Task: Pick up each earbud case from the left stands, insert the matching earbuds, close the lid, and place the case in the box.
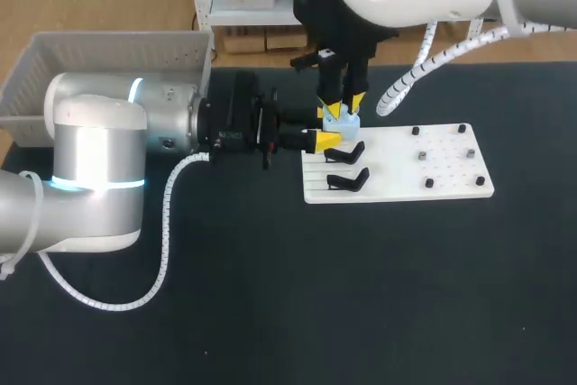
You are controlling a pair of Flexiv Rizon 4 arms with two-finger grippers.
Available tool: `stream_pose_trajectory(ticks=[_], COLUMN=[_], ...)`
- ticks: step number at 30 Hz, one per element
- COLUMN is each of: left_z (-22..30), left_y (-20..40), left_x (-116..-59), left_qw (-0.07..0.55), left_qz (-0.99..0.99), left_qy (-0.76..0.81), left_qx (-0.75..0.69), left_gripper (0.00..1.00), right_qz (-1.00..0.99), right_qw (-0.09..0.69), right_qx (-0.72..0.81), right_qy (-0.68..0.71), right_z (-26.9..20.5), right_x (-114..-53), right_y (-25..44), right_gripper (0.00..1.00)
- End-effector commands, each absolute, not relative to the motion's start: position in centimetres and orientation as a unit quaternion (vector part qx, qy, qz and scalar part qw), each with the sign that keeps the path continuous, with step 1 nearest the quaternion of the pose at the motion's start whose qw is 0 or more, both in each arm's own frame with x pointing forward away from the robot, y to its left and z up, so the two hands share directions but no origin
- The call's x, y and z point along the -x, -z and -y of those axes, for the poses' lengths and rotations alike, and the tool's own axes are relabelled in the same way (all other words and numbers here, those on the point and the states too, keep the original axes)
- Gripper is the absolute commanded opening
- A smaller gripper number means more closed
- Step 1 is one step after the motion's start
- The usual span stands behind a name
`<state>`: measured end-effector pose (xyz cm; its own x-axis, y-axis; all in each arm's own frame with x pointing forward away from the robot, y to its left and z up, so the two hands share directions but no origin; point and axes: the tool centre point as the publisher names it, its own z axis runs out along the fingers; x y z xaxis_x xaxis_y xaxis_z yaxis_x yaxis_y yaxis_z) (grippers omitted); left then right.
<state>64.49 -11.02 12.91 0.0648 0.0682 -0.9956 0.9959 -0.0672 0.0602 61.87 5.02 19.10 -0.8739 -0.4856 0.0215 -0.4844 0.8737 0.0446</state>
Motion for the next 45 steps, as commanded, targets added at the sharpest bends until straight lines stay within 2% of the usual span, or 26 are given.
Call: stream_pose_trajectory(ticks=[1,45], left_z=[11.0,11.0], left_y=[-12.8,-12.8], left_x=[-64.4,-64.4], left_qw=[0.483,0.483], left_qz=[-0.485,-0.485], left_qy=[0.481,0.481], left_qx=[-0.548,-0.548], left_gripper=[0.00,0.00], right_qz=[0.968,0.970], right_qw=[0.011,0.011], right_qx=[-0.250,-0.243], right_qy=[0.023,0.017], right_z=[-5.0,-5.3], right_x=[-62.1,-63.4], right_y=[-19.0,-17.4], right_gripper=[0.00,0.00])
